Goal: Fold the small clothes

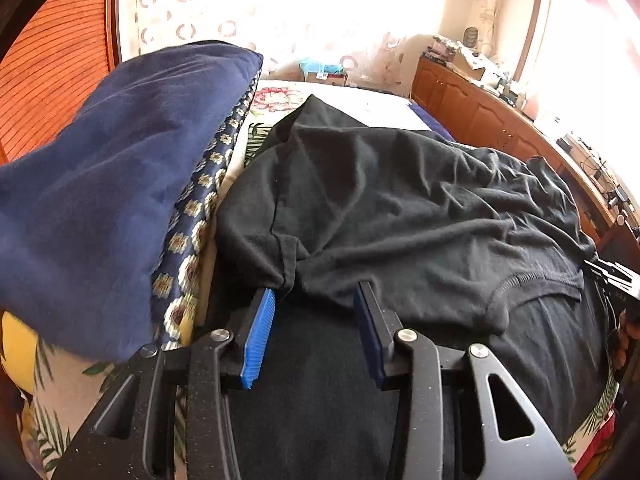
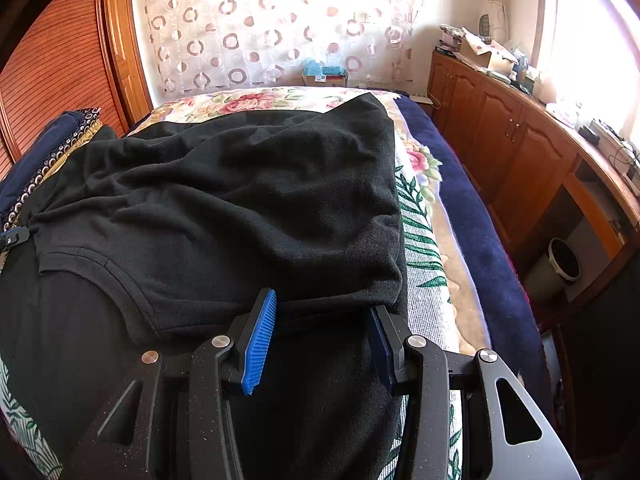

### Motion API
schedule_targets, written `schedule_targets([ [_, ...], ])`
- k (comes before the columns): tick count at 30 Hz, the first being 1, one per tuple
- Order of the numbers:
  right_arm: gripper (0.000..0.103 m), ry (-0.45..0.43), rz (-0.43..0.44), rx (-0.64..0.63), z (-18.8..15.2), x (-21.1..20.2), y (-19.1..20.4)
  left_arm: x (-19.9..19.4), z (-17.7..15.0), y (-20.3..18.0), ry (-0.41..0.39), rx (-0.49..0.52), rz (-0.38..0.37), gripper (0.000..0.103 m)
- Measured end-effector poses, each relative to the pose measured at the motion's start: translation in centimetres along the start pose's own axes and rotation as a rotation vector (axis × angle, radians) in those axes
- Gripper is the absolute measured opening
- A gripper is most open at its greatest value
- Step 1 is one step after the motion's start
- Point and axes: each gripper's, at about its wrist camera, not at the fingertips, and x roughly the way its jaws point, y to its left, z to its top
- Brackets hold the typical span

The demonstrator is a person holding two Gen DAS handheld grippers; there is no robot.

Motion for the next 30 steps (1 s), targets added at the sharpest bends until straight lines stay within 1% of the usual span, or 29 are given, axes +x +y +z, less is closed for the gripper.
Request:
schedule_targets([
  [2, 0.046, 0.000, 0.000, 0.000, 0.0, 0.0, 0.0, 0.5, 0.6, 0.1, 0.007, -0.014, -0.002, 0.042],
  [4, 0.046, 0.000, 0.001, 0.000, 0.0, 0.0, 0.0, 0.7, 0.9, -0.1, -0.001, -0.004, -0.014, 0.042],
  [6, 0.046, 0.000, 0.000, -0.001, 0.0, 0.0, 0.0, 1.0, 1.1, -0.3, 0.006, 0.004, -0.015, 0.016],
  [7, 0.045, -0.001, -0.001, -0.001, 0.0, 0.0, 0.0, 1.1, 1.2, -0.2, 0.011, 0.008, -0.023, 0.005],
  [9, 0.030, -0.003, -0.003, -0.004, 0.0, -0.1, 0.0, 0.6, 1.2, -0.2, -0.019, 0.022, -0.025, 0.004],
  [10, 0.017, -0.008, -0.005, 0.000, 0.1, -0.2, 0.0, 0.1, 1.3, -0.2, -0.034, 0.029, -0.021, 0.004],
  [11, 0.008, -0.009, -0.012, 0.002, 0.2, -0.2, -0.1, -0.4, 1.4, -0.1, -0.050, 0.026, -0.030, 0.004],
  [12, 0.007, -0.013, -0.009, -0.001, 0.2, -0.4, -0.2, -1.3, 1.5, -0.1, -0.070, 0.022, -0.045, 0.004],
  [14, 0.005, -0.035, 0.025, 0.013, 0.5, -1.0, -0.5, -3.0, 1.6, -0.4, -0.111, 0.032, -0.052, 0.004],
  [17, 0.003, -0.095, 0.047, 0.017, 0.9, -2.7, -0.6, -6.0, 1.6, -1.2, -0.176, 0.062, -0.067, 0.004],
  [20, 0.003, -0.163, 0.067, 0.006, 1.2, -5.1, -0.4, -8.8, 1.0, -1.3, -0.222, 0.069, -0.084, 0.004],
  [23, 0.003, -0.220, 0.078, -0.012, 1.3, -7.9, -0.2, -10.6, 0.3, -0.9, -0.241, 0.060, -0.107, 0.004],
  [25, 0.003, -0.244, 0.093, -0.023, 1.0, -9.4, 0.0, -11.7, -0.7, -0.7, -0.243, 0.060, -0.119, 0.004],
  [28, 0.003, -0.262, 0.108, -0.036, 0.0, -11.6, -0.2, -12.6, -2.2, -0.5, -0.234, 0.058, -0.130, 0.004],
  [30, 0.003, -0.262, 0.111, -0.045, -1.0, -12.7, -0.4, -13.2, -3.9, -0.4, -0.220, 0.056, -0.139, 0.004],
])
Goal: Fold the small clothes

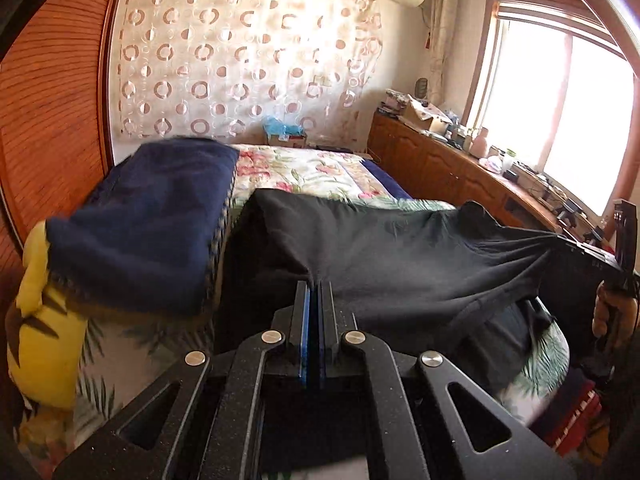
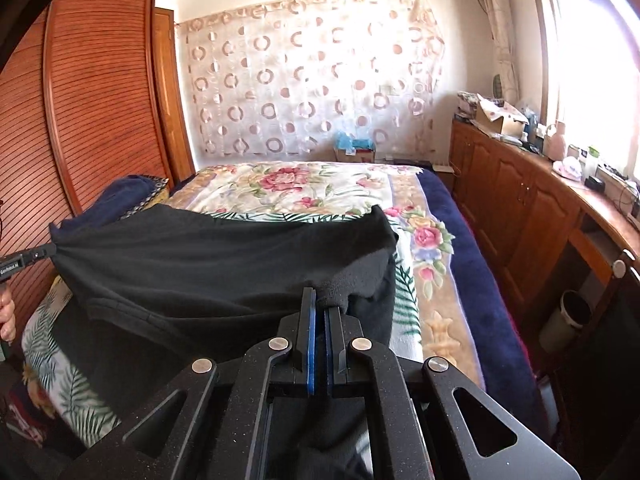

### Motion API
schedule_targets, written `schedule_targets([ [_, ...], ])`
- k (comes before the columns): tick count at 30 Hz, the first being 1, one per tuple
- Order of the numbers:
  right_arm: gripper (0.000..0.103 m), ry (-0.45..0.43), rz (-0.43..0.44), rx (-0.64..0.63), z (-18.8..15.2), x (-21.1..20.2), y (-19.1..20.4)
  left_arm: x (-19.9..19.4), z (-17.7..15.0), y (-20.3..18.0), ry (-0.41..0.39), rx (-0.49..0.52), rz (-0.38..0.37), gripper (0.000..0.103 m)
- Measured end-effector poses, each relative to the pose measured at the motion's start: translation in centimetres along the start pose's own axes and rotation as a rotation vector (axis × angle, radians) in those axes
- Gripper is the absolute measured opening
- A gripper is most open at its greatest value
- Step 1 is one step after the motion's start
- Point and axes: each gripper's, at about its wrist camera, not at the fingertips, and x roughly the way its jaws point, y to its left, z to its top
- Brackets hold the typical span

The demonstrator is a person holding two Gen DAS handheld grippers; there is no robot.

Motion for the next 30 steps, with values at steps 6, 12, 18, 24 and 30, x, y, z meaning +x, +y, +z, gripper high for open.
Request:
schedule_targets([
  [6, 0.003, 0.083, 0.020, -0.010, -3.4, -0.8, -0.6, 1.5, -3.7, -0.3, 0.088, 0.014, 0.033, 0.004],
  [12, 0.003, 0.191, 0.053, 0.035, -6.1, 1.6, -1.5, 2.5, -4.5, 0.3, 0.145, 0.002, 0.059, 0.005],
  [18, 0.019, 0.172, 0.047, 0.065, -5.6, 0.3, -1.9, 2.2, -4.5, 0.4, 0.128, 0.001, 0.047, 0.047],
  [24, 0.028, 0.157, -0.031, 0.071, -5.7, -1.2, -3.6, 1.6, -4.6, 0.5, 0.111, 0.001, 0.053, 0.078],
  [30, 0.028, 0.235, -0.020, 0.078, -6.8, 1.6, -3.5, 1.7, -4.9, 0.5, 0.112, 0.001, 0.077, 0.078],
])
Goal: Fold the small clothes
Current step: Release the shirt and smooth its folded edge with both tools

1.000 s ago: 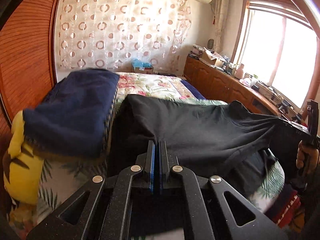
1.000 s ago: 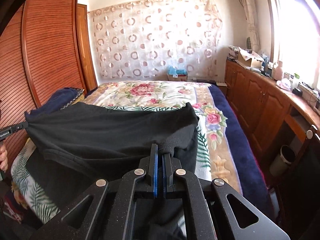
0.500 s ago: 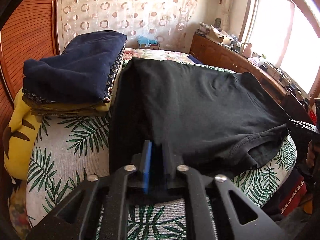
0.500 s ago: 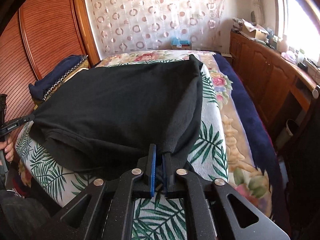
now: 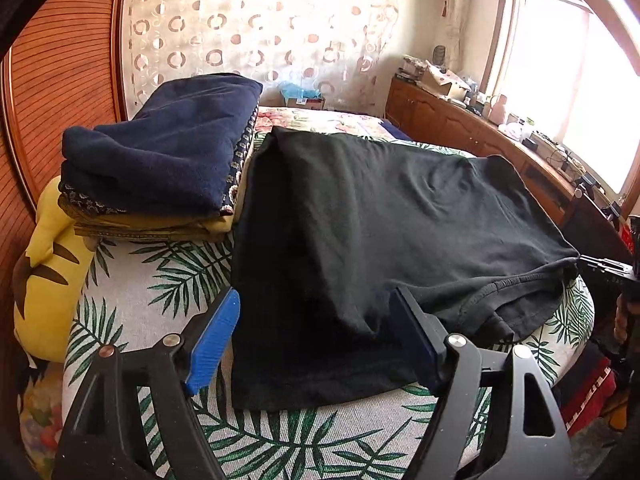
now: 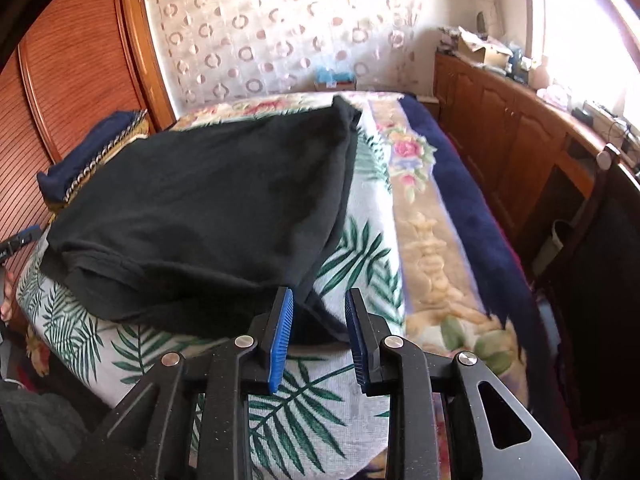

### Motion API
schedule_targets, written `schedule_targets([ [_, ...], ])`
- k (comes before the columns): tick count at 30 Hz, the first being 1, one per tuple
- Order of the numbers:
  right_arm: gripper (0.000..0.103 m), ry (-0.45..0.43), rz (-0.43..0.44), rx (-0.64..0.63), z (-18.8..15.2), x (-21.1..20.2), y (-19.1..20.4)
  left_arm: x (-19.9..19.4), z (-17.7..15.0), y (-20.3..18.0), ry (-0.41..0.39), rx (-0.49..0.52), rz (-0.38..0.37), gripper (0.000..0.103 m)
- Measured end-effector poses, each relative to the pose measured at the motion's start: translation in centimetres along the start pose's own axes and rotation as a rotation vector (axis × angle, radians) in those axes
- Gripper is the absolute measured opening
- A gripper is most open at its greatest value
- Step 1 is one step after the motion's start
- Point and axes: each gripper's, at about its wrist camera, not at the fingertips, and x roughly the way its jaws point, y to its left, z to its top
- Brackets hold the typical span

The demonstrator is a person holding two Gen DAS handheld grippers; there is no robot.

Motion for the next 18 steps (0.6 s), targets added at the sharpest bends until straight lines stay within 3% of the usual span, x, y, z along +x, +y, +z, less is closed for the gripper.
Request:
schedule_targets([
  [10, 0.028, 0.034, 0.008, -0.045, 0.4, 1.4, 0.0, 0.7, -0.4, 0.5, 0.024, -0.002, 0.016, 0.078],
  [12, 0.019, 0.035, 0.009, -0.070, 0.2, 1.3, 0.3, 0.9, -0.4, 0.8, 0.027, -0.008, 0.023, 0.078],
  [14, 0.004, 0.040, 0.009, -0.102, -0.3, 1.2, 0.7, 1.3, -0.2, 1.3, 0.032, -0.013, 0.037, 0.078],
  [18, 0.001, 0.020, -0.021, -0.135, -0.8, -0.2, 0.9, 2.4, 0.1, 2.4, 0.062, -0.034, 0.040, 0.078],
])
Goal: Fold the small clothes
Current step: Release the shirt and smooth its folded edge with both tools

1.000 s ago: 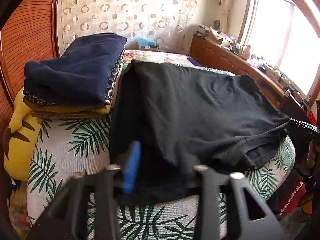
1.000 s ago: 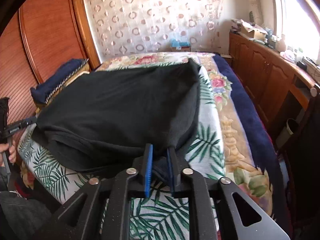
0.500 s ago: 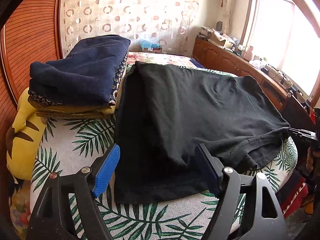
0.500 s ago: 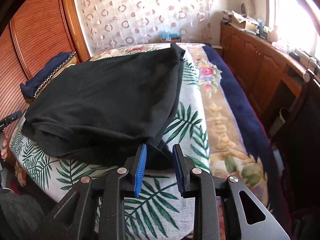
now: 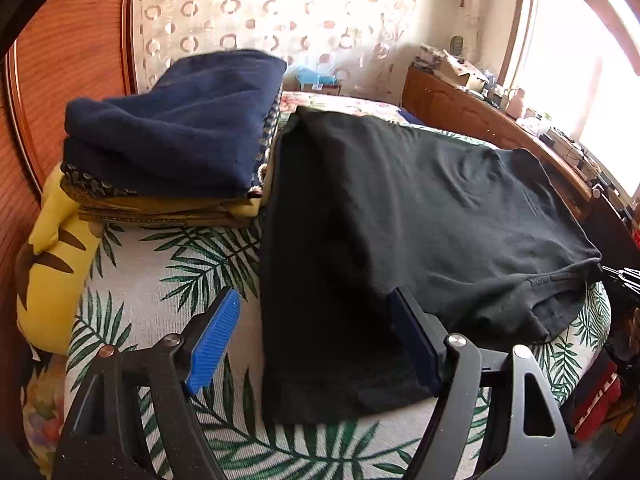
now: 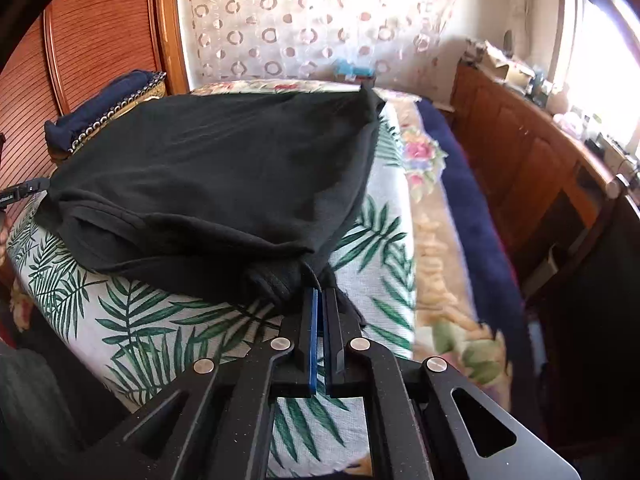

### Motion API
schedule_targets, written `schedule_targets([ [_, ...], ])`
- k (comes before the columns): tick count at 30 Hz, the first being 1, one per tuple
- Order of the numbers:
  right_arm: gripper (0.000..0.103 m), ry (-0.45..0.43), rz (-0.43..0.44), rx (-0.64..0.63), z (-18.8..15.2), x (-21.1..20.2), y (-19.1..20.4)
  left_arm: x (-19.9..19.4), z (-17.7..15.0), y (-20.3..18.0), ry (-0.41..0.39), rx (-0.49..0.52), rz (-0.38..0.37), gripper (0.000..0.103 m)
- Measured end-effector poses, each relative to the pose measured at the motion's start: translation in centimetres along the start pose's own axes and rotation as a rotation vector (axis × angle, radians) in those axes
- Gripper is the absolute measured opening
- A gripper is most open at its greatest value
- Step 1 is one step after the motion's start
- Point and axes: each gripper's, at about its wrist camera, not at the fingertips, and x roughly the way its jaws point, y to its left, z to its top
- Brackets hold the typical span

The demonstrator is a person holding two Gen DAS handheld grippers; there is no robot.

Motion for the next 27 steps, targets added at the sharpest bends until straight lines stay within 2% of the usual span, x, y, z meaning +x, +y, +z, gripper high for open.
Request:
schedule_targets([
  [8, 0.001, -0.010, -0.059, -0.020, -0.9, -2.8, -0.6, 1.8, -0.4, 0.2, 0.050, -0.007, -0.016, 0.078],
  [13, 0.001, 0.006, -0.055, -0.061, -1.7, -3.4, 0.2, 2.0, -0.1, -0.3, 0.062, 0.008, -0.016, 0.078],
  [16, 0.003, -0.020, -0.051, -0.052, -1.5, -4.2, 0.1, 2.1, -0.1, -0.6, 0.066, 0.017, -0.020, 0.078],
  [18, 0.012, -0.036, -0.065, -0.048, -1.1, -4.7, 0.1, 2.1, 0.0, -0.7, 0.068, 0.014, -0.031, 0.078],
  [21, 0.016, -0.065, -0.058, -0.040, -0.7, -5.3, 0.3, 2.2, 0.1, -0.8, 0.067, 0.006, -0.062, 0.078],
  [23, 0.022, -0.072, -0.061, -0.034, -0.4, -5.1, 0.6, 2.2, 0.2, -0.9, 0.067, 0.009, -0.065, 0.068],
  [25, 0.025, -0.082, -0.044, -0.028, -0.2, -4.8, 1.0, 2.3, 0.2, -1.0, 0.069, 0.015, -0.070, 0.064],
  [27, 0.040, -0.087, -0.033, -0.019, 0.0, -4.4, 1.4, 2.3, 0.4, -1.2, 0.068, 0.025, -0.063, 0.060],
])
